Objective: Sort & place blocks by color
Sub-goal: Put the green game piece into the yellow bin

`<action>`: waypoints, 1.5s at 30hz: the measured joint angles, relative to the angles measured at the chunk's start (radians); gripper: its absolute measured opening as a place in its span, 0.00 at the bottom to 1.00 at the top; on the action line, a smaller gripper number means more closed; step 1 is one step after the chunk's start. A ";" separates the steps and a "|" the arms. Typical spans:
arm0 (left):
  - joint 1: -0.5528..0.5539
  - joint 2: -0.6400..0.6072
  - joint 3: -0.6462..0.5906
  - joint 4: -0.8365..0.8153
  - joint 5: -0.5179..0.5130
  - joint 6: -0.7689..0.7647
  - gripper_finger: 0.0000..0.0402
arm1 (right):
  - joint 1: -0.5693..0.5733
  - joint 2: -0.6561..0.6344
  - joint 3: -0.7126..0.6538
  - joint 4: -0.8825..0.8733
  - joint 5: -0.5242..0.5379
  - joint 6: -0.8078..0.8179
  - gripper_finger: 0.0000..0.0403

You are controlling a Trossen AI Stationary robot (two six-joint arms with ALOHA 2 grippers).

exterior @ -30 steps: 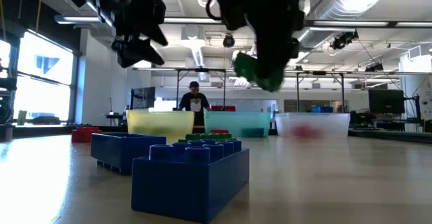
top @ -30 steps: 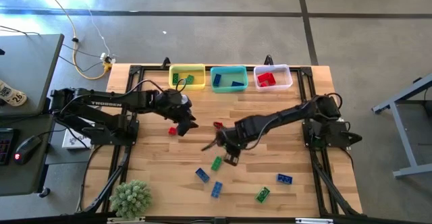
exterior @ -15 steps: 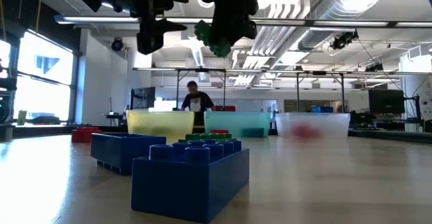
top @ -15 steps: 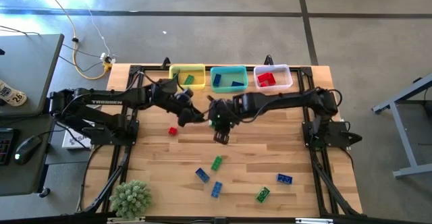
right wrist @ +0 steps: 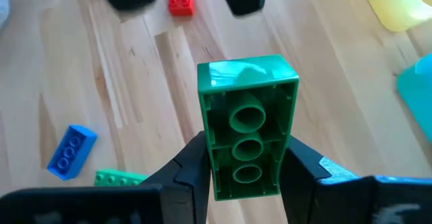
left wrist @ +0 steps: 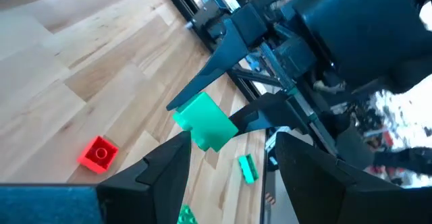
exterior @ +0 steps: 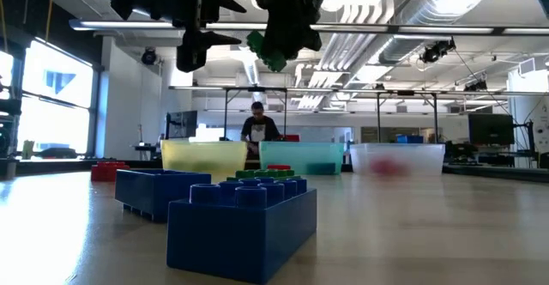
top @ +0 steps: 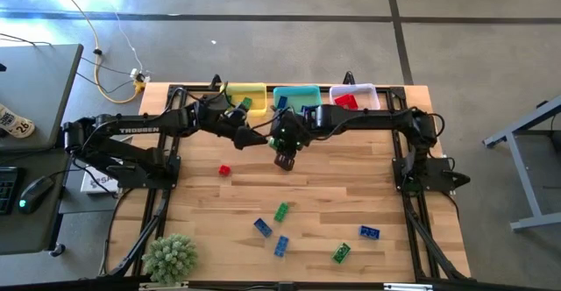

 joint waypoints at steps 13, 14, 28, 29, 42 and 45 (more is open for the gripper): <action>0.081 0.026 0.000 -0.062 0.021 -0.119 0.51 | -0.052 0.000 0.000 -0.057 -0.003 -0.346 0.26; 0.088 0.036 0.000 -0.073 0.022 -0.133 0.51 | -0.055 0.000 0.000 -0.057 0.003 -0.378 0.26; 0.110 0.179 0.000 0.041 0.042 -0.305 0.51 | -0.131 0.033 0.000 -0.055 0.085 -0.618 0.26; 0.110 0.182 0.000 0.065 0.042 -0.319 0.51 | -0.135 0.037 0.000 -0.049 0.091 -0.627 0.26; 0.118 0.199 0.000 0.084 -0.002 -0.375 0.51 | -0.137 0.070 0.000 0.024 0.073 -0.828 0.26; 0.117 0.212 0.000 0.084 -0.002 -0.375 0.51 | -0.133 0.080 0.000 0.041 0.085 -0.845 0.26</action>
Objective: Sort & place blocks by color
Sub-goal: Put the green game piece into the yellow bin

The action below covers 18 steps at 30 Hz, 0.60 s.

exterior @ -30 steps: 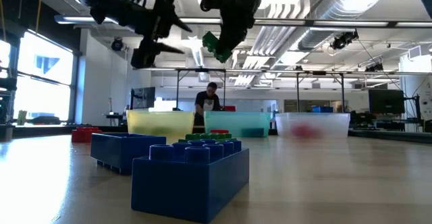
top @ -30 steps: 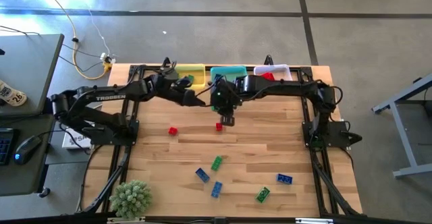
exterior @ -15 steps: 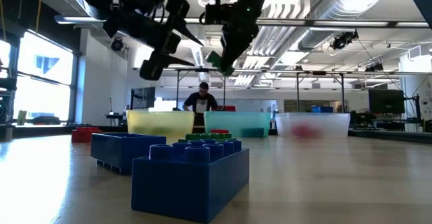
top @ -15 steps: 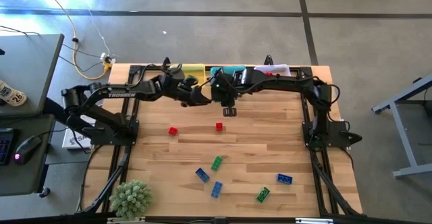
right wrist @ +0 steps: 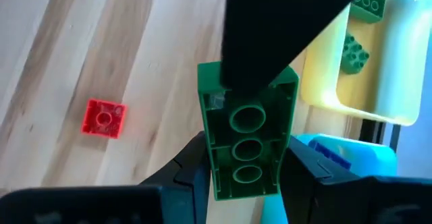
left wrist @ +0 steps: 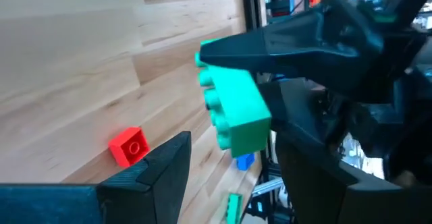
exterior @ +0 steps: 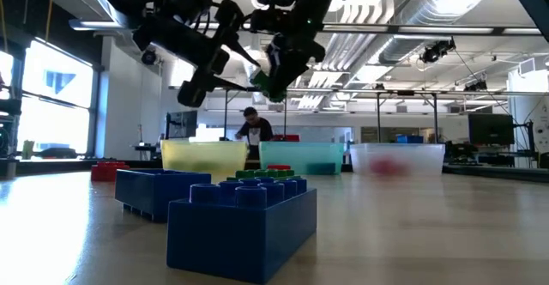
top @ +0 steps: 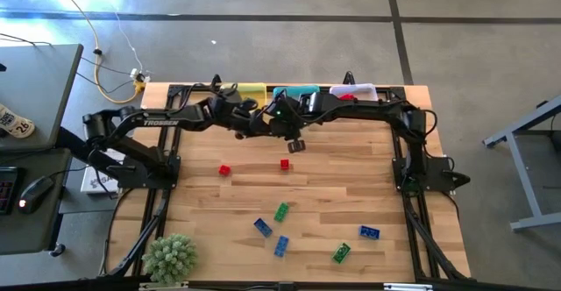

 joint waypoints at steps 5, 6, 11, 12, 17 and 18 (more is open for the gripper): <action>0.000 0.026 0.000 0.004 0.004 -0.008 0.51 | 0.013 0.005 -0.001 0.036 0.020 -0.060 0.26; 0.000 0.028 0.000 0.004 0.003 -0.009 0.51 | 0.014 0.005 -0.002 0.037 0.023 -0.062 0.26; 0.000 0.040 0.000 0.023 -0.037 -0.027 0.51 | 0.011 0.012 -0.002 0.051 0.005 -0.059 0.26; 0.000 0.041 0.000 0.029 -0.045 -0.026 0.51 | 0.012 0.012 -0.002 0.055 0.009 -0.059 0.26; 0.000 0.043 0.000 0.032 -0.062 -0.026 0.51 | 0.013 0.012 -0.002 0.064 0.016 -0.056 0.26; 0.000 0.043 0.000 0.032 -0.061 -0.026 0.50 | 0.013 0.012 -0.002 0.065 0.016 -0.051 0.26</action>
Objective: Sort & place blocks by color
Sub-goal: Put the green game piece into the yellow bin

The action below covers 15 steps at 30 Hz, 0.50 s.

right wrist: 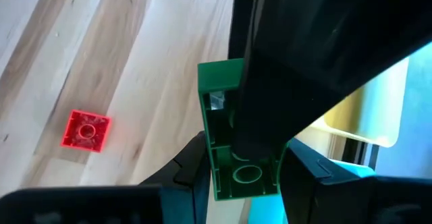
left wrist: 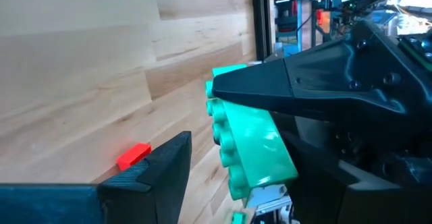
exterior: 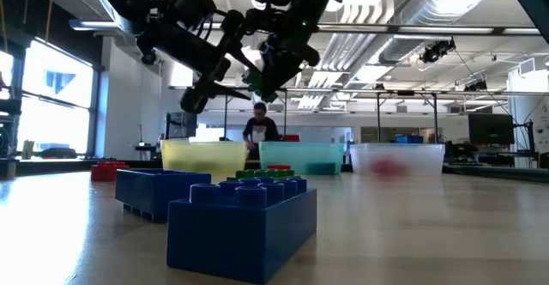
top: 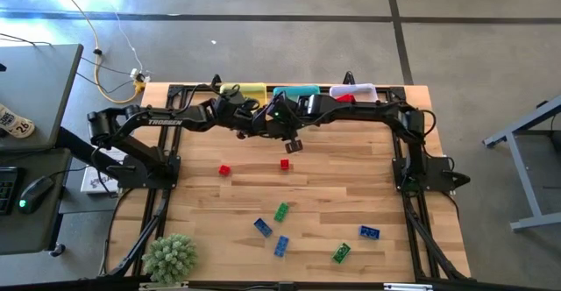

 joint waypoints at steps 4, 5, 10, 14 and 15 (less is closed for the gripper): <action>0.000 0.000 0.000 0.003 0.000 0.000 0.46 | 0.001 0.000 0.000 0.014 0.000 0.015 0.26; 0.000 0.000 0.000 0.003 0.000 0.000 0.44 | 0.001 0.000 0.000 0.016 0.002 0.015 0.26; 0.000 -0.001 0.002 0.007 0.000 0.032 0.33 | 0.001 0.000 0.000 0.017 0.022 0.017 0.26; 0.001 -0.001 0.001 0.007 -0.003 0.053 0.24 | -0.001 0.000 0.000 0.017 0.033 0.016 0.26; 0.001 0.000 0.001 0.008 -0.004 0.058 0.22 | -0.001 0.000 0.000 0.017 0.036 0.018 0.26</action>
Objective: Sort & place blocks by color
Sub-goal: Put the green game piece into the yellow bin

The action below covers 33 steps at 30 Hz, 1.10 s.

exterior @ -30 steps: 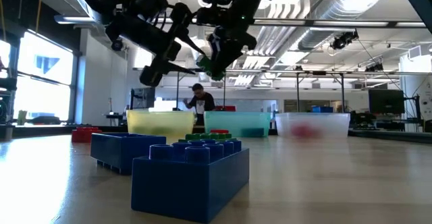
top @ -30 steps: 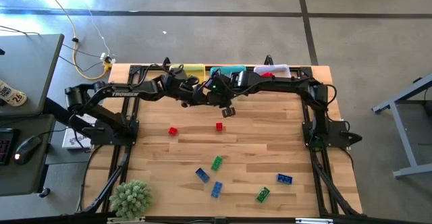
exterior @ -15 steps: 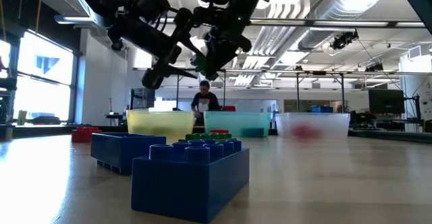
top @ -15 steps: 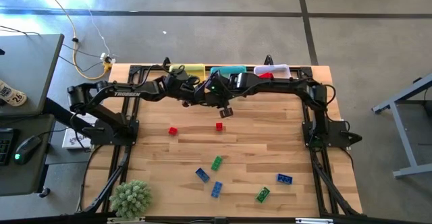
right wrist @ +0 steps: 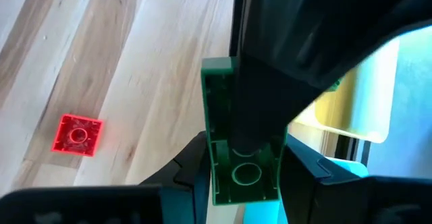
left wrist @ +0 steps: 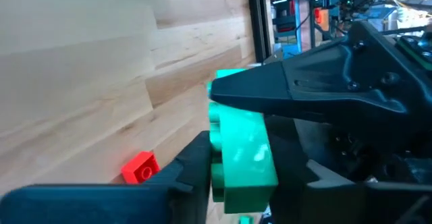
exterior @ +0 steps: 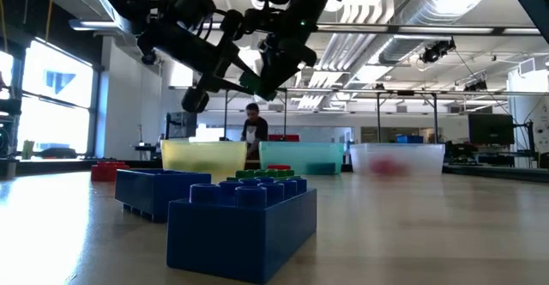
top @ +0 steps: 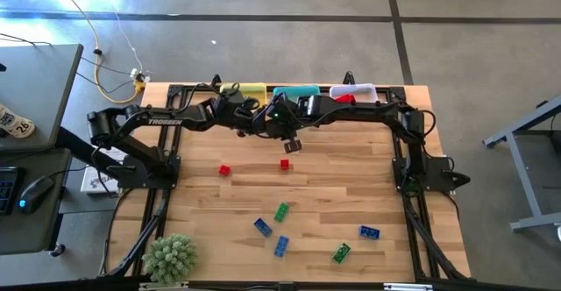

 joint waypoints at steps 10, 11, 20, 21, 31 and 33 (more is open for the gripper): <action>0.001 0.000 0.000 0.004 -0.004 0.079 0.18 | 0.003 0.000 0.000 0.004 0.058 0.003 0.27; 0.001 0.000 0.000 0.006 -0.004 0.089 0.18 | 0.006 0.000 0.000 0.004 0.068 0.005 0.30; 0.001 0.000 -0.001 0.011 -0.025 0.202 0.18 | 0.010 -0.002 0.001 -0.002 0.209 0.086 0.63; 0.002 0.000 -0.001 0.012 -0.033 0.213 0.18 | 0.011 -0.002 0.001 -0.010 0.235 0.108 0.64; 0.050 0.001 -0.002 -0.002 -0.041 0.330 0.18 | 0.019 -0.016 0.021 -0.132 0.360 0.349 0.65; 0.060 0.001 -0.002 0.001 -0.036 0.360 0.18 | 0.022 -0.017 0.026 -0.152 0.361 0.415 0.65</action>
